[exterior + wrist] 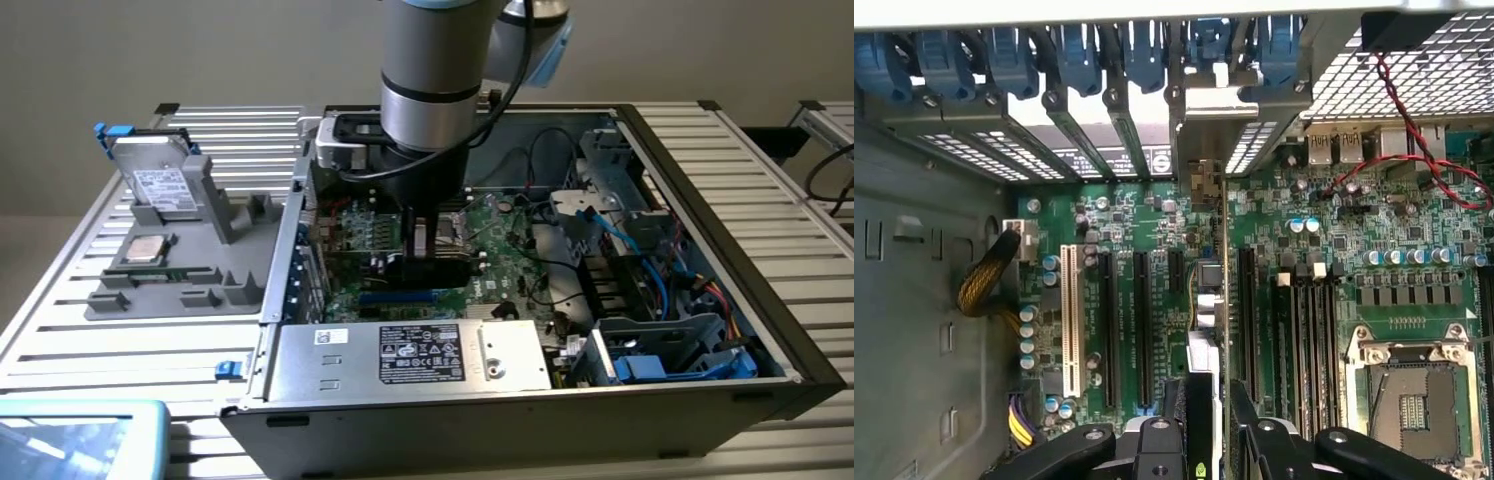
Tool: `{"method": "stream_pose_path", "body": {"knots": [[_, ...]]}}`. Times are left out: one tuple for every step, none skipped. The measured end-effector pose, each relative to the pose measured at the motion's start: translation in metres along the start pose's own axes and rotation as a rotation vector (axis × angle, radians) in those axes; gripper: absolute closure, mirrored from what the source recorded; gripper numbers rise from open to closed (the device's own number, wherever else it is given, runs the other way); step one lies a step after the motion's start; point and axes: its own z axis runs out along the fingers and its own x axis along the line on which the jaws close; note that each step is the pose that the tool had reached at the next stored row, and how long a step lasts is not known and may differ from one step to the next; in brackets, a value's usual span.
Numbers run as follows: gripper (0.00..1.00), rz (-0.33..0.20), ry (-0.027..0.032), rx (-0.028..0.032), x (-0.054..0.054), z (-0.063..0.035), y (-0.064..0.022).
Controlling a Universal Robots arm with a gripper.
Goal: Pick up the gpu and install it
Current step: 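Insert the gpu into the slot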
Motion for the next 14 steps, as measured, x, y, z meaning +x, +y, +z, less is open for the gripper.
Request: {"method": "stream_pose_path", "body": {"knots": [[0.72, 0.0, 0.0001, 0.0, 0.0, 0.0, 0.0], [0.72, 0.0, -0.0001, 0.0, 0.0, 0.0001, 0.0], [0.72, 0.0, -0.0002, 0.0001, 0.0, 0.0001, 0.0], [0.72, 0.0, -0.0003, 0.0001, 0.0, 0.0002, 0.0001], [0.72, 0.0, -0.0004, 0.0001, 0.0, 0.0002, 0.0005], [0.72, 0.0, -0.0005, 0.0001, 0.0, 0.0004, 0.0009], [0.72, 0.0, -0.0004, 0.0001, 0.0, 0.0005, 0.0012], [0.72, 0.0, -0.0003, 0.0001, 0.0001, 0.0007, 0.0015], [0.72, 0.0, -0.0004, 0.0002, 0.0001, 0.0012, 0.0017], [0.72, 0.0, -0.0003, 0.0001, 0.0001, 0.0019, 0.002], [0.72, 0.0, -0.0003, 0.0001, 0.0001, 0.0027, 0.0023], [0.72, 0.0, -0.0003, 0.0001, 0.0001, 0.0035, 0.0024], [0.72, 0.0, -0.0003, 0.0001, 0.0001, 0.0044, 0.0025], [0.72, 0.0, -0.0002, 0.0001, 0.0001, 0.0051, 0.0027]]}}
